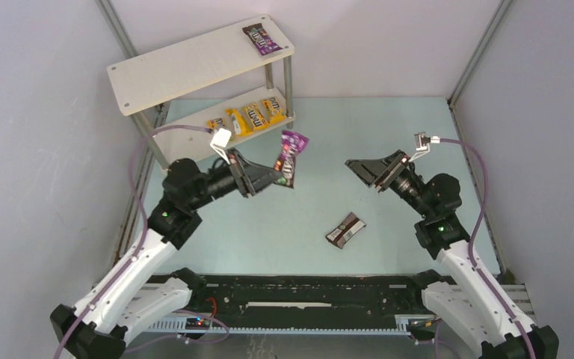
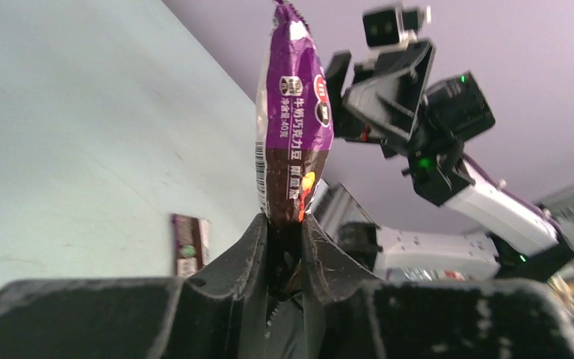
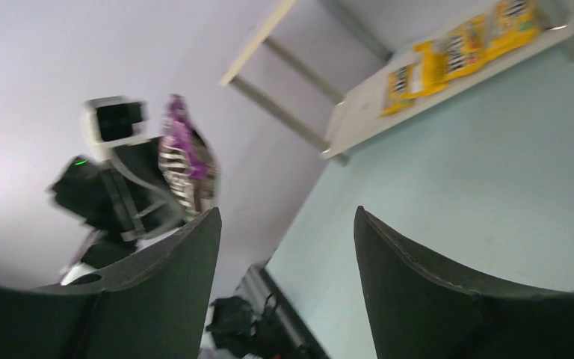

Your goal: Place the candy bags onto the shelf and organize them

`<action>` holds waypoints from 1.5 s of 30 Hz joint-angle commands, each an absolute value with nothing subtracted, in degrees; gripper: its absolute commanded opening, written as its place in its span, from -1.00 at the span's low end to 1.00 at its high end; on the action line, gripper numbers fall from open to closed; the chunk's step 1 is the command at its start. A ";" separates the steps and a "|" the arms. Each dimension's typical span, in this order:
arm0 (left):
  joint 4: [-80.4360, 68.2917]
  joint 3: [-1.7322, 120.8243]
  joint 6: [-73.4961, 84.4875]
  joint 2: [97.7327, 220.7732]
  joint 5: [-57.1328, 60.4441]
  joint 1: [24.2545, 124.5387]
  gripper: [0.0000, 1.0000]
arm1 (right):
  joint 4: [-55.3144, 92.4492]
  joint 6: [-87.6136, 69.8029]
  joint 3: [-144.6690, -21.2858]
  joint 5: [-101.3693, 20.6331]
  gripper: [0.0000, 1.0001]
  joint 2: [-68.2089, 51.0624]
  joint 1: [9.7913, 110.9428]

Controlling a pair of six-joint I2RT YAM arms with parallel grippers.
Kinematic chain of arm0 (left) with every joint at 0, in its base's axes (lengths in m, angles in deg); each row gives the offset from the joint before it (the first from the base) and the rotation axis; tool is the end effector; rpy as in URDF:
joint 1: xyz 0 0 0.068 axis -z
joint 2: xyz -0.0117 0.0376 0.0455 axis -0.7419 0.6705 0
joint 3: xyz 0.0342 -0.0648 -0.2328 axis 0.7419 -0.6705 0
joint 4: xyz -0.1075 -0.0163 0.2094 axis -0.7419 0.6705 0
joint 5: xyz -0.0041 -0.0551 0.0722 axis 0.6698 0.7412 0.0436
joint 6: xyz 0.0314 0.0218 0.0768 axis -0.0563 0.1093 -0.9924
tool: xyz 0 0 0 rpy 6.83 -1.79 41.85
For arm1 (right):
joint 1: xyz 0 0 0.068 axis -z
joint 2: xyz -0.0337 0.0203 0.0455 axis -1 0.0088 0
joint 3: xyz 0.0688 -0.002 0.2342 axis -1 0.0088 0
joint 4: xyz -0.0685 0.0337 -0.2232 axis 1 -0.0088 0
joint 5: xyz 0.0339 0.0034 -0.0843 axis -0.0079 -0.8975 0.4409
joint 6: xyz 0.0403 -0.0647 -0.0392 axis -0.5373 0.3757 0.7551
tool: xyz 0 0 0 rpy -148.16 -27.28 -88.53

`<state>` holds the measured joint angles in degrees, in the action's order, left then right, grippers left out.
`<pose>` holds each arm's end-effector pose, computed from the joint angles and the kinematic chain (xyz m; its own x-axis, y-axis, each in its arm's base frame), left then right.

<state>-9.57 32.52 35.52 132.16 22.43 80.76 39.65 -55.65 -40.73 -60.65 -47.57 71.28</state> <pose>0.1690 -0.1529 0.3421 -0.5588 -0.3301 -0.7608 0.6830 0.3371 -0.6480 0.1866 0.0986 0.3257 -0.4573 0.5978 -0.6584 -0.5788 0.3621 0.7307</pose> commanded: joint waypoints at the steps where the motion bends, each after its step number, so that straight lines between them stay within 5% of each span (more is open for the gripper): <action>1: 0.86 41.75 29.35 129.38 19.35 72.99 -0.65 | 36.77 -45.65 -42.85 -52.18 0.48 -42.86 73.68; 12: -0.48 64.33 35.83 147.80 10.49 57.97 -0.72 | 52.11 -29.96 -36.37 -36.74 0.50 -28.83 72.70; 30: -0.89 98.85 45.33 185.73 8.11 52.38 -0.68 | 59.35 -29.03 -29.87 -41.02 0.56 -24.88 76.40; 45: -0.44 94.37 53.59 188.86 9.16 52.25 -0.63 | 60.91 -31.37 -29.85 -43.32 0.56 -22.63 78.40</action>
